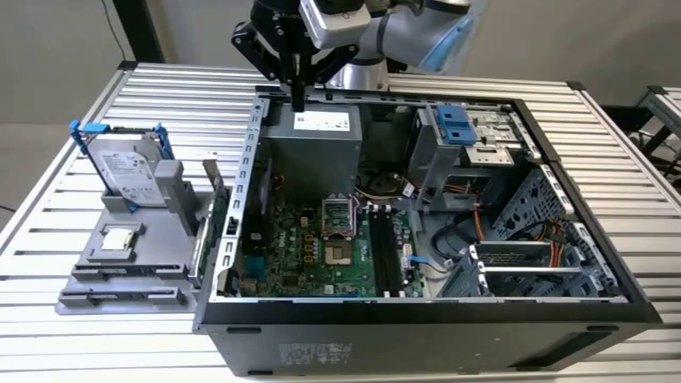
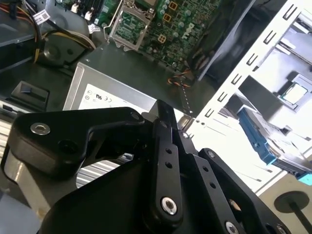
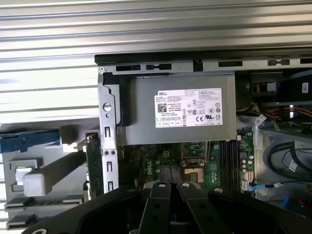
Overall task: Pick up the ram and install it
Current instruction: 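Reach for the ram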
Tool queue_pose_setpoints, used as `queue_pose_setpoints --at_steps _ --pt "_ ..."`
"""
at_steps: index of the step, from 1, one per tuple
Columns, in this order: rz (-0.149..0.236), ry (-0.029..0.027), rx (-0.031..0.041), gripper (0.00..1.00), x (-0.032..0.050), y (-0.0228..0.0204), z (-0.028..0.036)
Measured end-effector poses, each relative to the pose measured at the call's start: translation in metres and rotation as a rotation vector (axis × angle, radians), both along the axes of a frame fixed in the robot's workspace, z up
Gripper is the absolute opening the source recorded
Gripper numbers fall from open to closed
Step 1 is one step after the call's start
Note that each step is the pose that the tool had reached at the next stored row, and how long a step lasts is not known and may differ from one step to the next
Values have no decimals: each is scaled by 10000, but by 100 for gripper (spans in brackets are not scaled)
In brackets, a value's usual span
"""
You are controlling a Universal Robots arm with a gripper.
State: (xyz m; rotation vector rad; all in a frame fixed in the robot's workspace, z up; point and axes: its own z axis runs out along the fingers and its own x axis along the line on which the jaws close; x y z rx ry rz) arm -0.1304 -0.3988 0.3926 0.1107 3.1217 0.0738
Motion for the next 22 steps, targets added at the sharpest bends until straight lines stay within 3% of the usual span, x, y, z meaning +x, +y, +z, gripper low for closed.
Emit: queue_pose_setpoints --at_steps 16,22 --pt "0 1 -1 0 -126 0 1" --pt "0 1 -1 0 -215 0 0"
